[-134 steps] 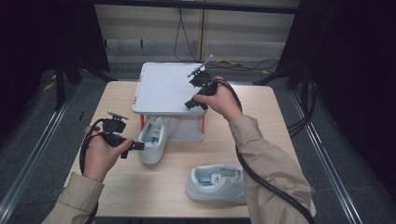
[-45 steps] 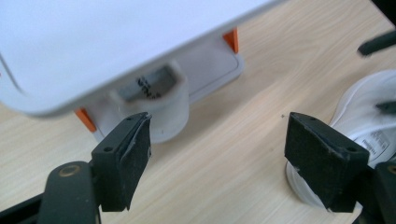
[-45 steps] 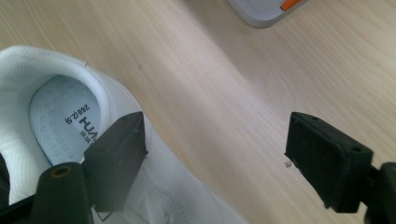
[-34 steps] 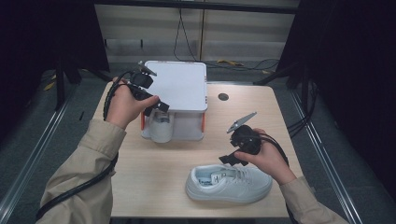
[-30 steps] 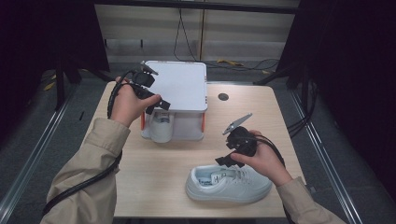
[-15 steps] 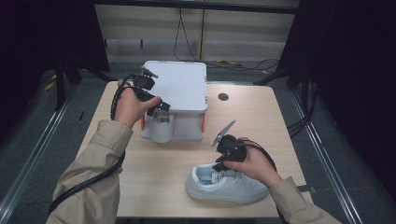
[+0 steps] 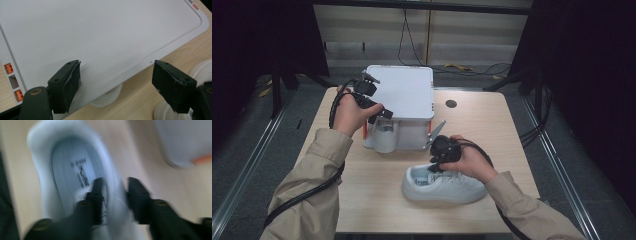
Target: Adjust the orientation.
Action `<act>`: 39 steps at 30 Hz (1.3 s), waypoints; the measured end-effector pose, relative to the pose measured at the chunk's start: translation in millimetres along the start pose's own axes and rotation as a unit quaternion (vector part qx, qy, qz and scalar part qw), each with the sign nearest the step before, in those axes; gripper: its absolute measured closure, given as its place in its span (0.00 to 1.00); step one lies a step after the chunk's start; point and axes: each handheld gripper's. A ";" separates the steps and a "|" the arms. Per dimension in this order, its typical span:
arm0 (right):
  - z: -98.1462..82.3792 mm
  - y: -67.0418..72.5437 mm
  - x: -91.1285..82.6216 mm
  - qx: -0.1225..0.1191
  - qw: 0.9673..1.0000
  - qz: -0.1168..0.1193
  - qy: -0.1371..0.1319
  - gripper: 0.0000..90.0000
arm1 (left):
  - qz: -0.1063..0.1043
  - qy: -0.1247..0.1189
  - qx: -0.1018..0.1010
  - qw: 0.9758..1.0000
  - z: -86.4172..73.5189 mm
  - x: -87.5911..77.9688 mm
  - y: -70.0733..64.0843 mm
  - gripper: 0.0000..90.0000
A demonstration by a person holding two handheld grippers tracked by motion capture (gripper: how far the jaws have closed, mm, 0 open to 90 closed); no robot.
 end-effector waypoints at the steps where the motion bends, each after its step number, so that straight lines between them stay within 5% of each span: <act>1: -0.2 4.2 -0.3 0.008 1.000 0.007 -0.009 0.45 | 0.000 -0.001 -0.001 1.000 0.0 0.0 0.0 0.25; 4: -11.2 10.7 -13.0 0.043 0.999 -0.010 -0.013 0.36 | 0.004 0.000 0.006 1.000 -0.2 0.6 -1.2 0.25; 7: -25.8 8.8 -37.2 0.100 0.994 -0.016 -0.044 0.39 | 0.008 -0.005 0.005 1.000 -1.3 1.4 -3.1 0.24; 8: -29.3 8.7 -45.9 0.109 0.993 -0.019 -0.051 0.40 | 0.012 -0.003 0.009 1.000 -1.4 1.4 -4.0 0.24; 10: -38.0 9.3 -62.1 0.088 0.995 -0.050 -0.026 0.40 | 0.013 -0.005 0.011 1.000 -1.9 1.9 -5.2 0.24; 11: -47.7 7.5 -70.6 0.110 0.992 -0.060 -0.023 0.42 | 0.014 -0.004 0.011 1.000 -1.7 2.1 -5.4 0.23; 14: -64.1 7.1 -71.4 0.121 0.990 -0.065 0.003 0.43 | 0.014 -0.003 0.008 1.000 -1.4 1.9 -4.9 0.23; 15: -84.9 6.1 -65.5 0.131 0.988 -0.069 0.035 0.46 | 0.014 -0.004 0.010 1.000 -1.5 2.1 -5.3 0.23; 18: -106.6 3.8 -55.7 0.150 0.985 -0.062 0.056 0.48 | 0.016 -0.002 0.011 1.000 -1.3 2.5 -6.1 0.23; 19: -118.7 0.2 -53.8 0.169 0.983 -0.072 0.032 0.57 | 0.016 -0.003 0.011 1.000 -1.3 2.7 -6.3 0.22; 23: -120.2 -6.9 -58.7 0.173 0.980 -0.090 0.033 0.67 | 0.019 0.004 0.022 1.000 -0.6 2.7 -6.8 0.22; 26: -121.2 -16.7 -57.9 0.184 0.979 -0.077 0.038 0.68 | 0.019 0.001 0.022 1.000 -1.2 3.0 -6.9 0.22; 28: -118.3 -24.2 -56.7 0.182 0.978 -0.089 0.040 0.68 | 0.018 -0.003 0.025 1.000 -1.8 3.5 -6.7 0.22; 30: -113.4 -31.7 -55.3 0.167 0.976 -0.137 0.030 0.62 | 0.017 -0.004 0.025 1.000 -1.8 3.7 -6.7 0.22; 33: -102.5 -51.8 -48.5 0.161 0.973 -0.166 0.014 0.62 | 0.013 -0.009 0.020 1.000 -1.9 4.5 -6.5 0.21; 37: -91.4 -63.6 -44.0 0.166 0.968 -0.186 -0.002 0.54 | 0.013 -0.016 0.022 1.000 -2.8 5.5 -6.4 0.21; 39: -85.4 -64.7 -42.8 0.199 0.965 -0.167 -0.033 0.48 | 0.011 -0.015 0.025 0.999 -2.9 5.7 -6.1 0.20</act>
Point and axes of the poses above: each handheld gripper's, and its own axes: x roughly forward along the jaws, z roughly out of its top, y roughly to its left, and after that the axes turned 8 degrees about -y, right-handed
